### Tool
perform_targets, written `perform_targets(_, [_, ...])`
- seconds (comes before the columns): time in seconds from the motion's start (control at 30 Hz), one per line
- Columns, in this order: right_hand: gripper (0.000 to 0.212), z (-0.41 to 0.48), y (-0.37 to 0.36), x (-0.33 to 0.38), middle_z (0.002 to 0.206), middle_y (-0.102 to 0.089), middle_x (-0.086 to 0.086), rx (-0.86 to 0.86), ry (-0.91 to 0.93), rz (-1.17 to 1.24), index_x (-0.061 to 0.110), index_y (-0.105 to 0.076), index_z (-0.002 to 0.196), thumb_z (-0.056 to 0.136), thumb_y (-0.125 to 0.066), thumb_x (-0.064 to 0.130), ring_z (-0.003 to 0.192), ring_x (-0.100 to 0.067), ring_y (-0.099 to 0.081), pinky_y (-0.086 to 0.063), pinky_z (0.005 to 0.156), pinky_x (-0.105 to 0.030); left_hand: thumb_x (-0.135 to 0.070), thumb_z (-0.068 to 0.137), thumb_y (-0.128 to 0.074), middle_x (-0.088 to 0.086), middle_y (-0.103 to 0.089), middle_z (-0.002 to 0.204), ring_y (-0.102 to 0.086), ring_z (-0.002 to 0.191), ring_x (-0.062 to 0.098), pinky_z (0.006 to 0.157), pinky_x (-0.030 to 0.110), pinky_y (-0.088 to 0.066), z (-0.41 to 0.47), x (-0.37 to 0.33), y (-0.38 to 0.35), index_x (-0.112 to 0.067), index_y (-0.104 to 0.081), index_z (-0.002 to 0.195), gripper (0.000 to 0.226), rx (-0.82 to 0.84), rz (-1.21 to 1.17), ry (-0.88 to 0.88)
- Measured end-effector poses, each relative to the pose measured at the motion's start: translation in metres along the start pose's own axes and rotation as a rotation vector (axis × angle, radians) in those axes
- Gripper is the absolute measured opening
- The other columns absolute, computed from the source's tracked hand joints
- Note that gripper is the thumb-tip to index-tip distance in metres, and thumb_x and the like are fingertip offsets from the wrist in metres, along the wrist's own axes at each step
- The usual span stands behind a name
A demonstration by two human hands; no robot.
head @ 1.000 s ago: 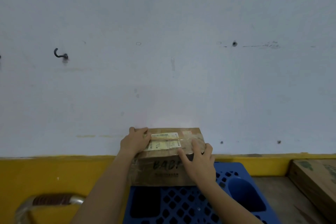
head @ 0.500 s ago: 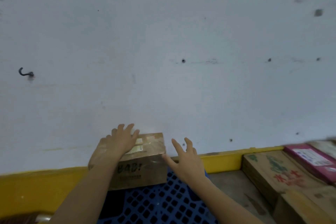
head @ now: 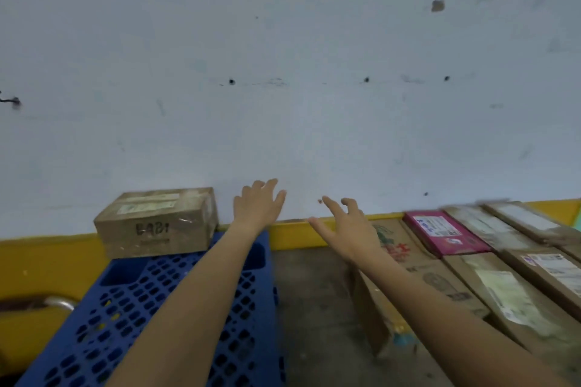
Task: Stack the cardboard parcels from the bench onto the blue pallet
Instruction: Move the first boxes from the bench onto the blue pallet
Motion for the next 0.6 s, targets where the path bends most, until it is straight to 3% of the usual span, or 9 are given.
perform_targets(0.27, [0.069,-0.05,0.013,-0.095,0.151,-0.026,-0.009,0.075,-0.116,0.008,0.035,-0.022,0.145,0.085,-0.038,0.066,0.134,-0.031,-0.033,-0.037,0.103,-0.044,-0.046,0.098,-0.029,0.01,-0.035,0.149,-0.039,0.13,0.033,0.1,0.046,-0.038,-0.046,-0.099,-0.077,-0.024,-0.027,0.146,0.053,0.162,-0.006,-0.052])
perform_targets(0.6, [0.081,-0.1,-0.04,-0.15,0.151,-0.018,-0.006,0.262,-0.367,-0.059,0.04,-0.006,0.147,0.081,-0.043,0.07,0.139,-0.03,-0.018,-0.032,0.108,-0.041,-0.043,0.099,-0.028,0.009,-0.034,0.147,-0.04,0.13,0.031,0.105,0.048,-0.034,-0.052,-0.134,-0.167,-0.027,-0.029,0.142,0.046,0.39,-0.062,-0.078])
Point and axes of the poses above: each hand's wrist, its own z-axis towards the middle knuckle, its own y-axis out of the back of the hand, x = y × z, the point moved 3 cm from there along z, towards the middle knuckle
